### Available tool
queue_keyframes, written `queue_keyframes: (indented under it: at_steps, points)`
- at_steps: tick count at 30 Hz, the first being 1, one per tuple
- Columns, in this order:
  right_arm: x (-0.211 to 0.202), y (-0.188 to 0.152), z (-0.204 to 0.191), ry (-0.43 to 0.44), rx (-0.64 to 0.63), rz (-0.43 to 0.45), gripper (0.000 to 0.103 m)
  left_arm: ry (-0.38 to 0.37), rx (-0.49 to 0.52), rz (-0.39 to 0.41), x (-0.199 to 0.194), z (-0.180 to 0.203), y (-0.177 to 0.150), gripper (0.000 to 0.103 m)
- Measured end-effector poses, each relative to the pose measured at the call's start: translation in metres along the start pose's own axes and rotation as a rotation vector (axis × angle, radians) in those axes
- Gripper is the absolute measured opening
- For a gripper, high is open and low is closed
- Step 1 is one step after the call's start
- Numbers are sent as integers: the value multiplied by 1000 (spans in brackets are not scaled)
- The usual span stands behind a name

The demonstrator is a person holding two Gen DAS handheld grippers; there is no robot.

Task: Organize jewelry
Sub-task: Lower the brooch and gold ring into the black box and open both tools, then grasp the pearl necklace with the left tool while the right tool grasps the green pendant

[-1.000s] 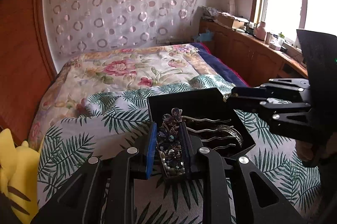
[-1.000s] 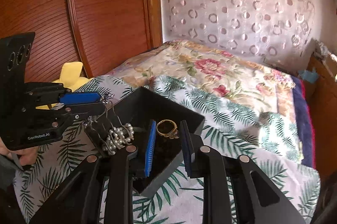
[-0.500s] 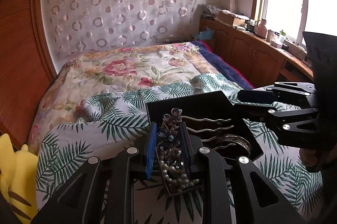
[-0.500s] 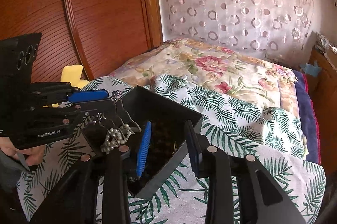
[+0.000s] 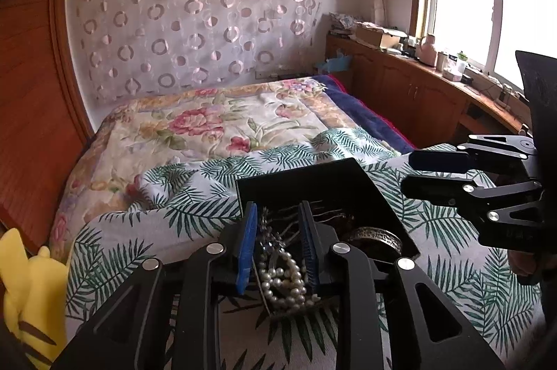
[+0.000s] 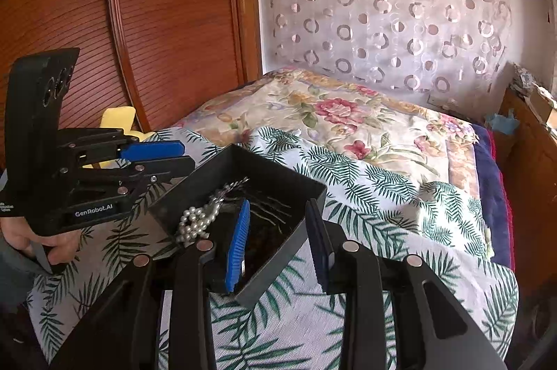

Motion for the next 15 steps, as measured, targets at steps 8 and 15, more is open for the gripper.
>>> queue_keyframes:
  at_steps: [8, 15]
  points:
    - [-26, -26, -28, -9, -10, -11, 36, 4, -1, 5, -25, -1, -21, 37]
    - [-40, -60, -54, 8, 4, -44, 36, -1, -6, 12, -53, 1, -47, 58]
Point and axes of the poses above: each gripper's, at about its wrist camera, not at the fingertips, and x roughly the way its jaws point, z to its right, y to its top, the point moved 3 cm from there along x, roughly the way its jaws point, and after that the axes turned 1 degree about -x, right-handed, at the moved point
